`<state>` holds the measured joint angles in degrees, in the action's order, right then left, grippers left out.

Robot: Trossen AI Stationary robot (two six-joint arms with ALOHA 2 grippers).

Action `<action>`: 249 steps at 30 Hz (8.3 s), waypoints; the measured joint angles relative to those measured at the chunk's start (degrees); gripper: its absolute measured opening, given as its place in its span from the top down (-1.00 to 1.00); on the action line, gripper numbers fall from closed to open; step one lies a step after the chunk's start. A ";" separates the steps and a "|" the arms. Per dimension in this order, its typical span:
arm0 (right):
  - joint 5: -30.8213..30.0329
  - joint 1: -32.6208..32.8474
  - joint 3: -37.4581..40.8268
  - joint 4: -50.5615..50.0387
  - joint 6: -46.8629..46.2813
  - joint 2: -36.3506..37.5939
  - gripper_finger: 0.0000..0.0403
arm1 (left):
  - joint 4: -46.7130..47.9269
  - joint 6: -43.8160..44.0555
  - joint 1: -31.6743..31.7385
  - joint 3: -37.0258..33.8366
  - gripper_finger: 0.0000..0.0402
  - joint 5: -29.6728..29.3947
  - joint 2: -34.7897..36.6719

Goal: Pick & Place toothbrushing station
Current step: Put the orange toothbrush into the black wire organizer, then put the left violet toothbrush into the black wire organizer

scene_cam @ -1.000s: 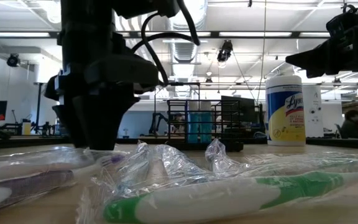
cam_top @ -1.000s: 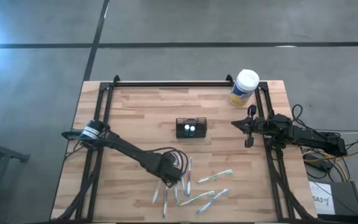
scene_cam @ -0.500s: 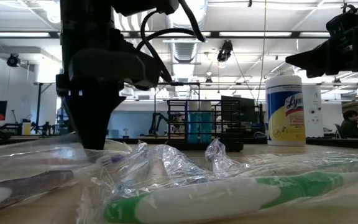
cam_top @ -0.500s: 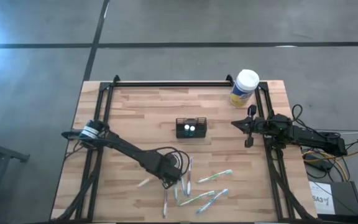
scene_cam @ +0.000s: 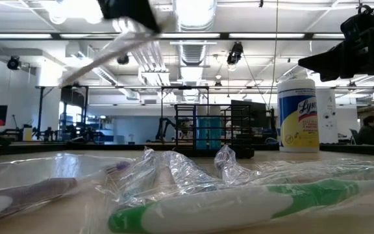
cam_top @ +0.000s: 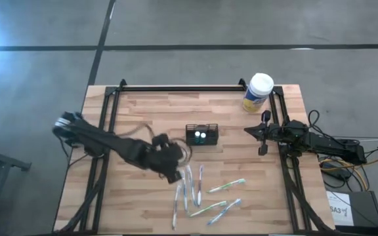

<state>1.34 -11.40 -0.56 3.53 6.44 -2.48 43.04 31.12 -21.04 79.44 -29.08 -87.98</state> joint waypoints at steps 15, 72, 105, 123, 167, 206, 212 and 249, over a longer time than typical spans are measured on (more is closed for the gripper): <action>0.04 0.00 0.00 0.04 -0.44 0.09 0.96 | -43.44 -38.25 16.10 -9.85 0.96 13.96 12.35; 0.02 -0.02 0.00 -0.15 1.07 -1.75 0.96 | -99.63 -27.46 32.89 -42.56 0.98 29.48 -6.29; 0.04 -0.02 0.00 -0.37 -0.32 -1.79 0.96 | -97.77 -25.14 32.47 -43.01 -0.51 30.66 -1.35; 0.04 0.00 0.02 -1.66 -1.80 -1.86 0.96 | -27.28 -18.11 8.66 -24.71 -0.37 -7.97 22.99; 0.04 0.00 0.02 -1.68 -2.75 -1.86 0.96 | 9.83 30.46 -6.27 9.11 0.06 25.57 -25.41; 0.02 -0.02 0.02 -1.57 -1.98 -1.86 0.96 | 21.62 11.53 -3.29 4.68 0.10 18.32 -21.39; 0.00 -0.02 0.02 -1.57 -1.73 -1.81 0.96 | 20.95 24.07 -3.17 4.59 -0.02 16.89 -18.69; 0.02 -0.02 0.02 -1.60 -1.95 -1.86 0.96 | 4.33 23.73 -2.43 -12.59 0.93 25.88 -17.97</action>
<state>1.36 -11.42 -0.54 1.93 4.49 -4.34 47.37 54.85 -23.47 66.85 -3.20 -105.96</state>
